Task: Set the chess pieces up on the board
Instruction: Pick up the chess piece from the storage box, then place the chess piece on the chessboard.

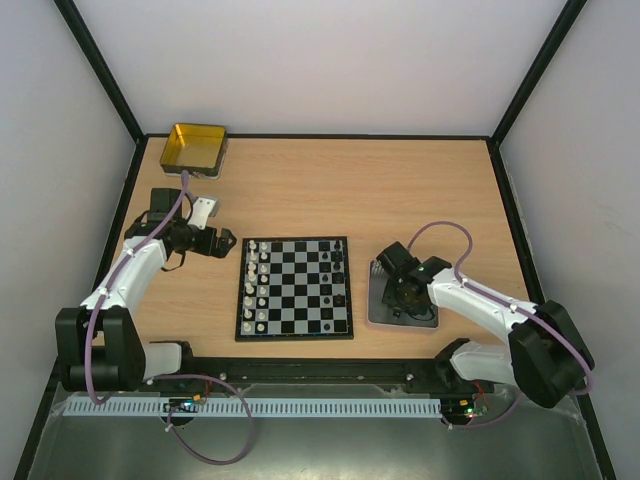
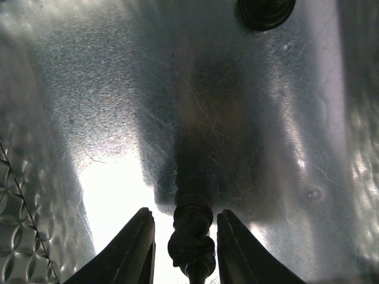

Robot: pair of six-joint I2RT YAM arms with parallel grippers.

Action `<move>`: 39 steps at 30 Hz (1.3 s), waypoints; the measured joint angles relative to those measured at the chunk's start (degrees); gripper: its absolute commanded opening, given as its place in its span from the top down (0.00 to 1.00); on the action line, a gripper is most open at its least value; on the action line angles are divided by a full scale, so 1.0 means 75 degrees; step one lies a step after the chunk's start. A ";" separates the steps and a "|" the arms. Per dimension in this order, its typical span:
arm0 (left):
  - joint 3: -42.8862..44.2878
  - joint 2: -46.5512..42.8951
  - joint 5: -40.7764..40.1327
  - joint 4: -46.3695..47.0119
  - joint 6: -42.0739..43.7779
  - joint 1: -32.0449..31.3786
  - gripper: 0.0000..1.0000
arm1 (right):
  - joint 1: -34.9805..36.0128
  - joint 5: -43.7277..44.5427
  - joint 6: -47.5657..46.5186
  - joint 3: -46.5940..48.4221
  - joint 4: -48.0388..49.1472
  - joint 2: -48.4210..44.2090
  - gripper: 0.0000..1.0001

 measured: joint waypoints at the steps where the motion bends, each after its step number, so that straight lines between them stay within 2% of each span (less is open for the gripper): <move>1: 0.0000 0.0000 0.0000 0.0003 0.0000 0.0000 0.01 | 0.0000 -0.0009 -0.0006 -0.0003 0.0020 0.0023 0.73; 11: 0.0000 0.0000 0.0000 0.0003 0.0000 0.0000 0.01 | 0.0000 -0.0041 -0.0015 -0.0055 0.0137 0.0108 0.83; 20: 0.0000 0.0000 0.0003 0.0003 0.0003 0.0000 0.01 | 0.0000 0.0076 -0.0012 0.0006 -0.0082 0.0055 0.84; 32: 0.0000 -0.0006 0.0003 0.0000 0.0003 0.0000 0.01 | 0.0015 0.0527 -0.0038 0.1311 -0.1058 -0.0245 0.85; 36: 0.0000 -0.0029 0.0003 0.0003 0.0003 0.0000 0.01 | 0.0370 0.0557 0.0140 0.1647 -0.1288 -0.0265 0.85; 39: 0.0000 -0.0073 0.0006 0.0003 0.0003 0.0000 0.01 | 0.1151 0.0539 0.0460 0.1883 -0.1335 -0.0213 0.85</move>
